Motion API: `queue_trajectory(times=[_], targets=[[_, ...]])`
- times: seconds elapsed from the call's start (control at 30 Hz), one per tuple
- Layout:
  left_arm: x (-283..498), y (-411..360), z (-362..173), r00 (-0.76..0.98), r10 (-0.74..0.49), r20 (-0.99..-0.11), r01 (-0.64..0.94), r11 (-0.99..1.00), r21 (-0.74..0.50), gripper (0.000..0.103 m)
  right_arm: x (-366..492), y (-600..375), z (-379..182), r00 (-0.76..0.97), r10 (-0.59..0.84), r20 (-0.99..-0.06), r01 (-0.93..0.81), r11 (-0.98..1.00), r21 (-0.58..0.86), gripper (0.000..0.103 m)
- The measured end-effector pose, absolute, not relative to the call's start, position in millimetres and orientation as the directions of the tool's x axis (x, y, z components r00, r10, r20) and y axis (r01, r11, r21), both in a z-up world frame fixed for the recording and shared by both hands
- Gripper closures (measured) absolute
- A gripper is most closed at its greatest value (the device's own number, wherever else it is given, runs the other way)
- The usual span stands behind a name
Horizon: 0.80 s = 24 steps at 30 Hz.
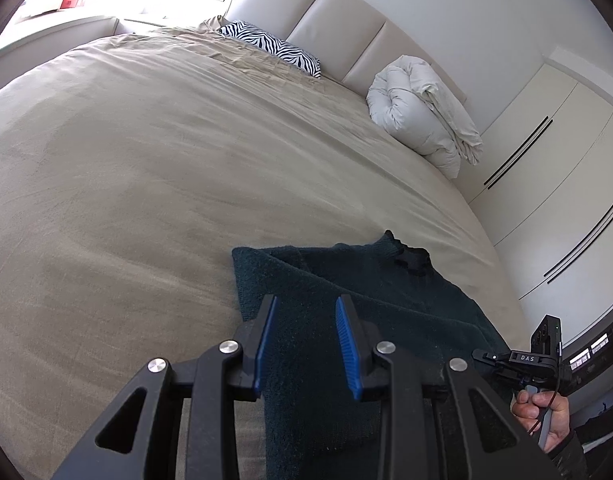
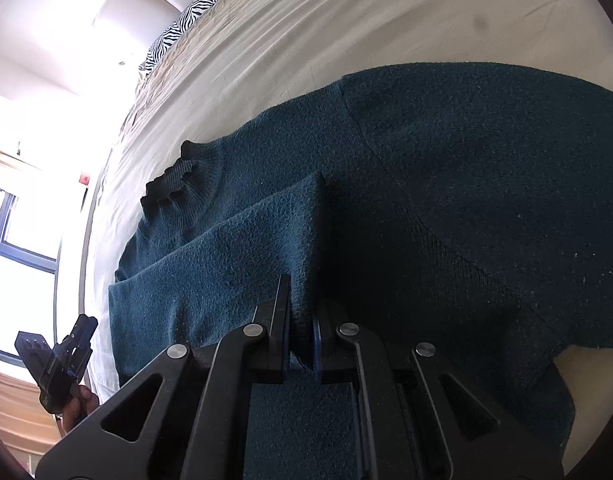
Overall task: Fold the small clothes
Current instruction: 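Fold the held sleeve across the sweater body with the left tool while the right tool grasps the other sleeve, then open the left tool to release the sleeve on the sweater body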
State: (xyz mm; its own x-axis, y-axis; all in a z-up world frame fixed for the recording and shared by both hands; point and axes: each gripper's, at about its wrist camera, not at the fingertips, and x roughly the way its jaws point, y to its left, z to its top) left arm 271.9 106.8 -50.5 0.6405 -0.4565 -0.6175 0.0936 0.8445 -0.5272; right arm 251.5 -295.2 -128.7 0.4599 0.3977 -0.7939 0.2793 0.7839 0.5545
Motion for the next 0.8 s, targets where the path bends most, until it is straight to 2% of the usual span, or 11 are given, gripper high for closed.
queue_trajectory(times=[0.17, 0.2, 0.23, 0.27, 0.33, 0.4, 0.5, 0.53, 0.57, 0.67, 0.8], targets=[[306.8, 102.2, -85.9, 0.559, -0.481, -0.675, 0.065, 0.838, -0.542, 0.077, 247.8, -308.0, -142.4, 0.5, 0.479, -0.722, 0.292, 0.691, 0.661, 0.095], [311.8, 102.6, -97.4, 0.546, -0.486, -0.682, 0.06, 0.835, -0.547, 0.083, 245.9, -310.2, -144.6, 0.509, 0.491, -0.707, 0.29, 0.676, 0.678, 0.094], [313.5, 106.1, -104.4, 0.556, -0.485, -0.675, 0.053, 0.831, -0.554, 0.097, 244.0, -312.1, -145.6, 0.517, 0.498, -0.697, 0.289, 0.665, 0.689, 0.094], [314.5, 111.4, -109.3, 0.559, -0.501, -0.661, 0.042, 0.813, -0.581, 0.099, 242.3, -313.3, -146.1, 0.522, 0.502, -0.689, 0.286, 0.659, 0.696, 0.094], [315.6, 117.0, -110.4, 0.554, -0.527, -0.644, 0.034, 0.787, -0.616, 0.099, 238.6, -314.6, -144.5, 0.53, 0.5, -0.685, 0.279, 0.66, 0.698, 0.093], [311.8, 113.2, -102.9, 0.557, -0.5, -0.662, 0.045, 0.815, -0.578, 0.099, 235.4, -316.5, -144.6, 0.537, 0.498, -0.681, 0.282, 0.655, 0.701, 0.093], [296.6, 108.1, -93.0, 0.562, -0.484, -0.671, 0.052, 0.831, -0.554, 0.094, 227.7, -320.1, -146.7, 0.548, 0.497, -0.673, 0.29, 0.642, 0.709, 0.093], [289.7, 105.4, -90.1, 0.563, -0.486, -0.668, 0.064, 0.832, -0.551, 0.084, 224.4, -320.4, -146.4, 0.552, 0.494, -0.672, 0.291, 0.641, 0.71, 0.092], [282.9, 101.4, -87.3, 0.562, -0.477, -0.676, 0.077, 0.844, -0.531, 0.081, 220.8, -320.6, -145.8, 0.555, 0.492, -0.671, 0.291, 0.641, 0.711, 0.092], [259.6, 84.6, -83.5, 0.561, -0.439, -0.702, 0.135, 0.885, -0.446, 0.073, 208.3, -323.0, -145.2, 0.56, 0.486, -0.671, 0.29, 0.644, 0.708, 0.092], [236.0, 78.9, -80.8, 0.581, -0.387, -0.716, 0.156, 0.916, -0.369, 0.068, 183.5, -329.0, -141.2, 0.576, 0.474, -0.665, 0.29, 0.642, 0.709, 0.09]])
